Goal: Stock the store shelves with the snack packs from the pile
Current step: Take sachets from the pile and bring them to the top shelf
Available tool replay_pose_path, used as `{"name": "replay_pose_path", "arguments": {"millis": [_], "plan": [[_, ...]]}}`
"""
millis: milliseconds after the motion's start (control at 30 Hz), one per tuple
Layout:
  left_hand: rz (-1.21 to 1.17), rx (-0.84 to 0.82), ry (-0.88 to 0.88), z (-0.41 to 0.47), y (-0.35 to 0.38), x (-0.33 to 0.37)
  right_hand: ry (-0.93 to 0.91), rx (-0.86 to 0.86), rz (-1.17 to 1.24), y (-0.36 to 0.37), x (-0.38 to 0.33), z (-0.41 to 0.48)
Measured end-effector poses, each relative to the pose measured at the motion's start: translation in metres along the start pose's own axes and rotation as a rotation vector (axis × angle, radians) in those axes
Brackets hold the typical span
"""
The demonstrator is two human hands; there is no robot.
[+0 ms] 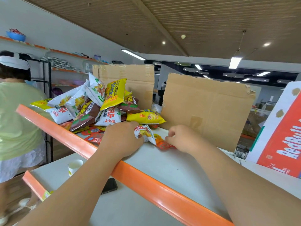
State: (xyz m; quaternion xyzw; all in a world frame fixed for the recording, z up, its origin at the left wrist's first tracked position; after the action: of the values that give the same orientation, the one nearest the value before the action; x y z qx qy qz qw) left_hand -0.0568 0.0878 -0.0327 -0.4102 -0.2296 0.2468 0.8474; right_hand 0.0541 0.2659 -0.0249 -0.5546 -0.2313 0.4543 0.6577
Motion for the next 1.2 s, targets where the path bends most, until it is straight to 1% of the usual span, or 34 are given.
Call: {"name": "replay_pose_path", "arguments": {"millis": [67,133,167,333,433,567,633,700,800,900,933,1000,1033,1067,1133,1200], "plan": [[0.005,-0.006,0.002,0.0,0.0,0.0,-0.039,-0.079,0.104,0.005,-0.009,-0.005],[0.007,0.0,0.004,0.001,0.0,0.0,-0.085,-0.187,0.092,0.015,-0.019,-0.008],[0.005,0.001,0.004,0.001,0.0,-0.001,-0.083,-0.21,0.065,0.018,-0.022,-0.009],[0.007,0.011,0.006,0.002,0.001,-0.001,-0.006,-0.156,-0.082,0.013,-0.009,0.002],[-0.011,0.005,0.01,0.002,0.001,-0.002,0.031,-0.131,-0.121,0.005,0.003,0.001],[-0.066,0.004,0.016,0.001,0.0,-0.002,0.064,0.005,-0.048,-0.015,0.019,0.005],[-0.069,0.0,0.025,0.0,-0.001,0.0,0.087,0.032,-0.008,-0.022,0.024,0.005],[-0.072,-0.006,0.026,0.0,-0.002,0.0,0.104,0.011,-0.036,-0.024,0.028,0.001],[-0.074,-0.016,0.024,0.0,-0.001,0.0,0.112,-0.038,-0.185,-0.022,0.034,-0.004],[-0.07,-0.01,0.027,0.0,-0.001,0.0,0.103,-0.057,-0.17,-0.025,0.029,-0.006],[-0.065,-0.007,0.036,-0.001,-0.002,0.001,0.093,-0.101,-0.125,-0.024,0.024,-0.007],[-0.074,-0.013,0.07,-0.002,-0.001,0.004,0.096,-0.25,-0.051,-0.015,0.015,-0.014],[-0.093,-0.021,0.093,-0.003,-0.001,0.006,0.095,-0.308,-0.044,-0.012,0.01,-0.019],[-0.119,-0.032,0.117,-0.003,-0.001,0.008,0.078,-0.328,-0.059,-0.011,0.006,-0.022],[-0.15,-0.082,0.17,-0.005,0.002,0.012,0.035,-0.294,-0.067,-0.014,0.002,-0.021],[-0.095,-0.164,0.223,-0.005,0.007,0.018,0.013,-0.264,-0.056,-0.016,0.001,-0.02]]}}
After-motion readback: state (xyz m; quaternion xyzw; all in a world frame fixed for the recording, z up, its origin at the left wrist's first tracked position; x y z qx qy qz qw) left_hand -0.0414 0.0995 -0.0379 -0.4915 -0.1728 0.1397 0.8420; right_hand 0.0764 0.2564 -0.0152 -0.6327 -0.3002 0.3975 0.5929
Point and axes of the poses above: each hand's wrist, its own z-axis towards the middle knuckle, its own y-axis out of the palm, x = y × z, the point moved 7 cm from there along z, towards the middle knuckle, and after that the axes turned 3 degrees about x, right-handed, at the moved point
